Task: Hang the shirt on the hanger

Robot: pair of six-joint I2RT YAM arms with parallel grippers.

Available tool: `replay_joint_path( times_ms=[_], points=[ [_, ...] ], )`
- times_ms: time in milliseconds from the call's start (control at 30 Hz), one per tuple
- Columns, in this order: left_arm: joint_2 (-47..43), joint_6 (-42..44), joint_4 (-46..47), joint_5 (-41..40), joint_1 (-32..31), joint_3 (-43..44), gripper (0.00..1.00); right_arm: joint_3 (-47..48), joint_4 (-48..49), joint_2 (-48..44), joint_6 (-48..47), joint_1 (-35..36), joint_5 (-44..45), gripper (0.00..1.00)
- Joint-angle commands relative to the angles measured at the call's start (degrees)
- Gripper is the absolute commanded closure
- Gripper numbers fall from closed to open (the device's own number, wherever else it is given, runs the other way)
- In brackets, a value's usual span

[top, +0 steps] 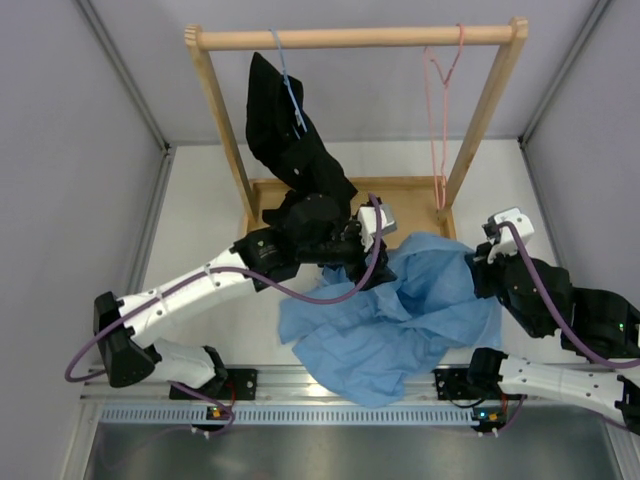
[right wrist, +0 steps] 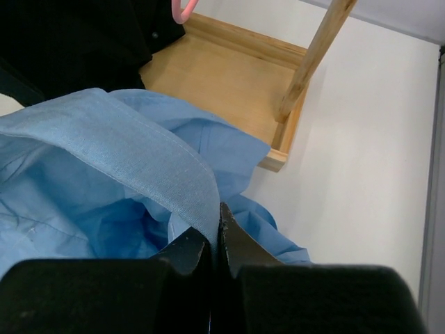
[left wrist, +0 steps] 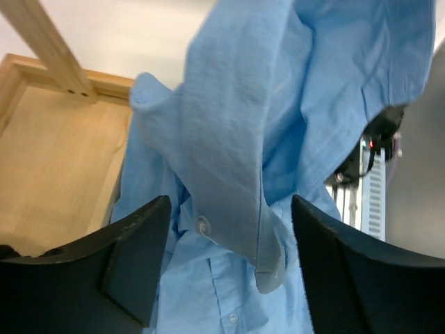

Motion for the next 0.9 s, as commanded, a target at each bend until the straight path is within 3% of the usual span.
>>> replay_joint_path(
  times_ms=[0,167,233,400,433,533,600,667,800,867],
  points=[
    [1.9,6.8,-5.3,11.9,2.1,2.5,0.28,2.3,-0.8,-0.2,-1.8,-0.7,-1.8,1.0],
    [2.3,7.1,-5.4,20.4,3.6,1.6,0.43,2.6,-0.8,-0.1,-2.1,-0.7,-1.6,1.0],
    [3.0,6.7,-5.4,20.0,3.6,1.9,0.65,2.6,-0.8,0.3,-2.2,-0.7,-1.6,1.0],
    [3.1,3.6,-5.3,15.1,3.6,3.6,0.87,2.1,-0.8,1.2,-1.9,-0.7,-1.4,1.0],
    [2.8,2.6,-5.0,11.1,3.7,3.8,1.0,2.0,-0.8,1.4,-1.8,-0.7,-1.4,1.0],
    [0.5,-3.2,-2.7,3.0,3.3,3.5,1.0,1.2,-0.5,1.9,-0.1,-0.7,-1.8,1.0],
    [-1.2,-8.9,-1.9,-8.1,2.2,3.4,1.0,0.1,0.1,2.1,1.5,-0.7,-2.5,1.0],
    [-2.1,-13.2,-1.8,-22.6,-1.3,2.9,1.0,-1.3,1.5,2.3,2.3,-0.7,-4.5,1.0],
    [-4.6,-18.2,-1.6,-41.3,-10.8,-0.3,1.0,-1.7,2.2,3.3,3.5,-0.7,-6.8,0.98],
    [-4.5,-17.9,-1.6,-44.7,-12.9,-1.0,1.0,-1.0,2.2,3.9,3.5,-0.7,-8.8,0.96]
  ],
)
